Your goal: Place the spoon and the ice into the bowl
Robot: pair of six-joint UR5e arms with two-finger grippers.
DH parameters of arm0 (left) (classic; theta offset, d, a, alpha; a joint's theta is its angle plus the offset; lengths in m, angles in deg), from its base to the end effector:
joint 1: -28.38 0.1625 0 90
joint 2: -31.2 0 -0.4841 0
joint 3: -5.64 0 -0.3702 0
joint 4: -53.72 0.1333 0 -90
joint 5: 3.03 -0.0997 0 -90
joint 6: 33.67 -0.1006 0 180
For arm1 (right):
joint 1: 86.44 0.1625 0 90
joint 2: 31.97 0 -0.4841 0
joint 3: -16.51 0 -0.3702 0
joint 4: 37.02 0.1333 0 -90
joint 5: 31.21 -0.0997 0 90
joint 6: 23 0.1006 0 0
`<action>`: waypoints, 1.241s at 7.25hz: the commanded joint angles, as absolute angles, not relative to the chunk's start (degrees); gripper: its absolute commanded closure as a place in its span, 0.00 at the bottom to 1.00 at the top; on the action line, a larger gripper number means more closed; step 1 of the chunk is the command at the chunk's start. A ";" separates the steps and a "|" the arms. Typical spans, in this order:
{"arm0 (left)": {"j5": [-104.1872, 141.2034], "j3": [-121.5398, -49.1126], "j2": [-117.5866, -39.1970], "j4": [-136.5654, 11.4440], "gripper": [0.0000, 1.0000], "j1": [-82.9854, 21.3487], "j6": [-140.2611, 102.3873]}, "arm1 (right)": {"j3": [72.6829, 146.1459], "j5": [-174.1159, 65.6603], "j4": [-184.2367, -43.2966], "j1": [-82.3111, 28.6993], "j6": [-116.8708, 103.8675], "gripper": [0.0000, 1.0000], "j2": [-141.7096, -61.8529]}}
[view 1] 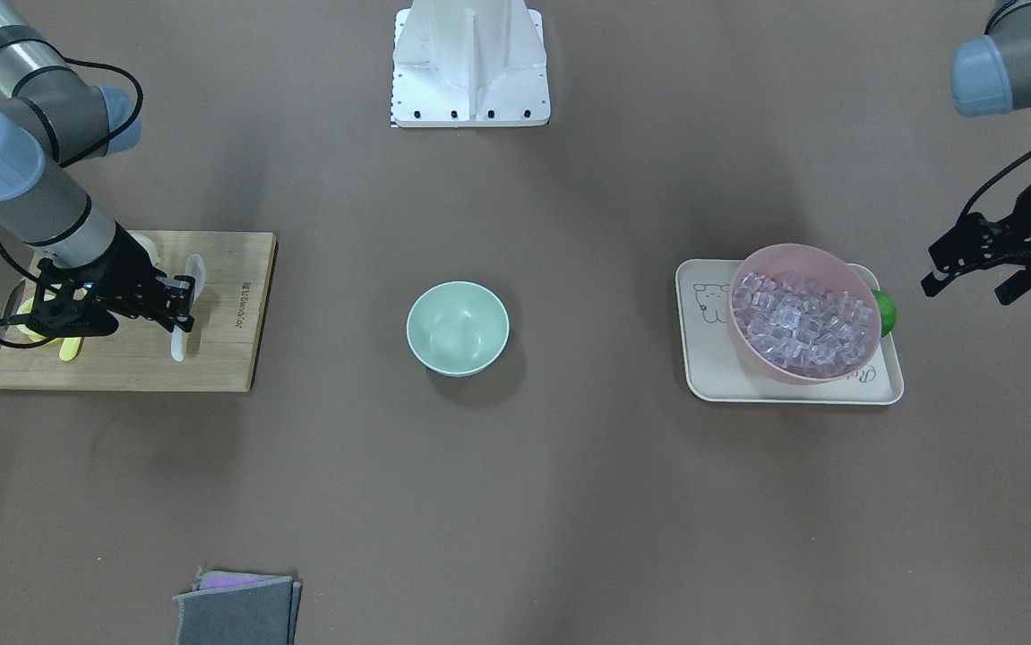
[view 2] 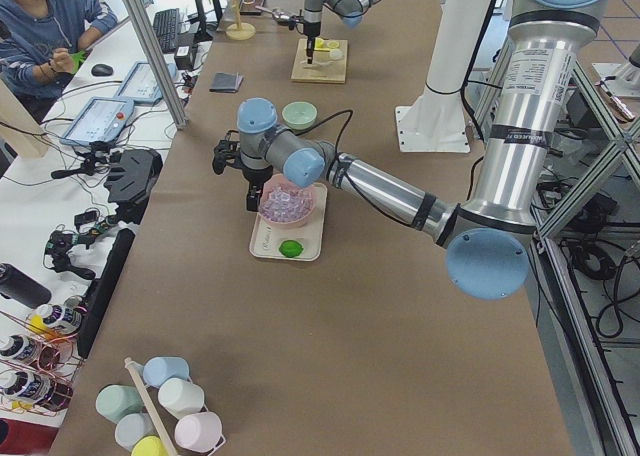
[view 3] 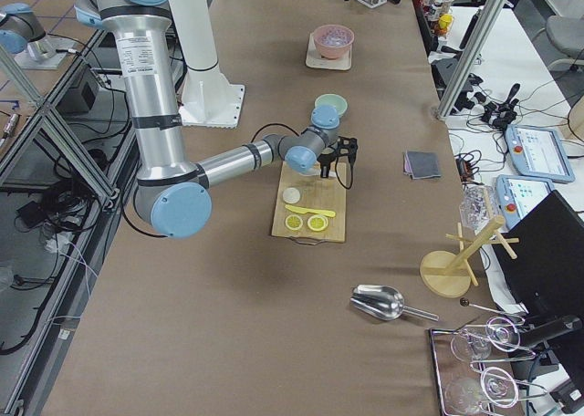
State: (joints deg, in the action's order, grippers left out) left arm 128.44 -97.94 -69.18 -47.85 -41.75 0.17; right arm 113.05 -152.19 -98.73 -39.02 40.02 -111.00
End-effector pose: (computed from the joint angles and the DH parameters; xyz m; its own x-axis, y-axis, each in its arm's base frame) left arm 0.1244 -0.5404 0.4917 0.6307 0.0859 -0.7712 0.0898 0.9791 0.1826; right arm -0.3301 -0.4797 0.5150 0.5935 0.0710 0.8017 -0.1261 0.9920 0.0054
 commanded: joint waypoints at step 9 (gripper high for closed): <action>125.38 -101.57 -73.84 -47.79 0.03 -30.95 42.17 | 103.54 -142.40 -107.16 -43.81 74.72 1.00 -82.79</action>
